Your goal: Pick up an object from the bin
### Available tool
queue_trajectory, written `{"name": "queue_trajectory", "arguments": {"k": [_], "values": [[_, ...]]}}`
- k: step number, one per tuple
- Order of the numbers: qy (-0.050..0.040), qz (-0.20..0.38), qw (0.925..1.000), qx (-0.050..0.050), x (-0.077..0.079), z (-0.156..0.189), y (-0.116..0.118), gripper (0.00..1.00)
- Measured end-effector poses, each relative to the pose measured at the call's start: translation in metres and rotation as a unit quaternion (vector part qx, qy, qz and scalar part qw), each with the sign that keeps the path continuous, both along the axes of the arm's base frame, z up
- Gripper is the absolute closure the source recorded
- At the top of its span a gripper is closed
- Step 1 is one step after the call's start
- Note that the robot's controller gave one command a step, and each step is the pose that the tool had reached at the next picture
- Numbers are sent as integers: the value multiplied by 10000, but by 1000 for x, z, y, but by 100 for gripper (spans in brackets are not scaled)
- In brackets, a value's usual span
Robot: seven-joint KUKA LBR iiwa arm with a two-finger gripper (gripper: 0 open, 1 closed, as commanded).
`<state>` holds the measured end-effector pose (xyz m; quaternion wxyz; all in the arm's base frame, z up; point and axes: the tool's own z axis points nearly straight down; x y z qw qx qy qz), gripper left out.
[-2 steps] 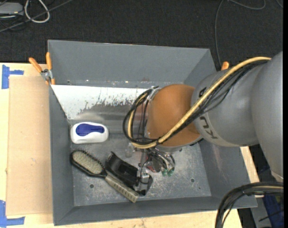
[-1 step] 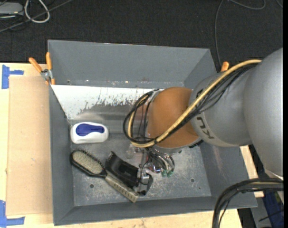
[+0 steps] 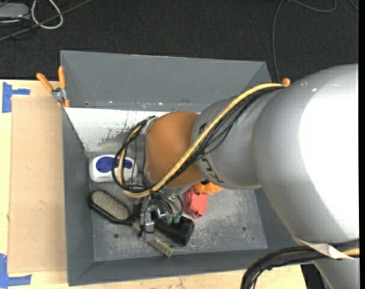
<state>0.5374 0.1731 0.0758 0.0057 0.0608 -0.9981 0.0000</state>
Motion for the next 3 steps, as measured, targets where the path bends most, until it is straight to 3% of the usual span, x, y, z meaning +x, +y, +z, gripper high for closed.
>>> {"name": "queue_trajectory", "arguments": {"k": [1, 3], "values": [[20, -234, 9997, 4, 12, -7, -2, 100], [34, -250, 9997, 7, 12, -7, -3, 100]]}}
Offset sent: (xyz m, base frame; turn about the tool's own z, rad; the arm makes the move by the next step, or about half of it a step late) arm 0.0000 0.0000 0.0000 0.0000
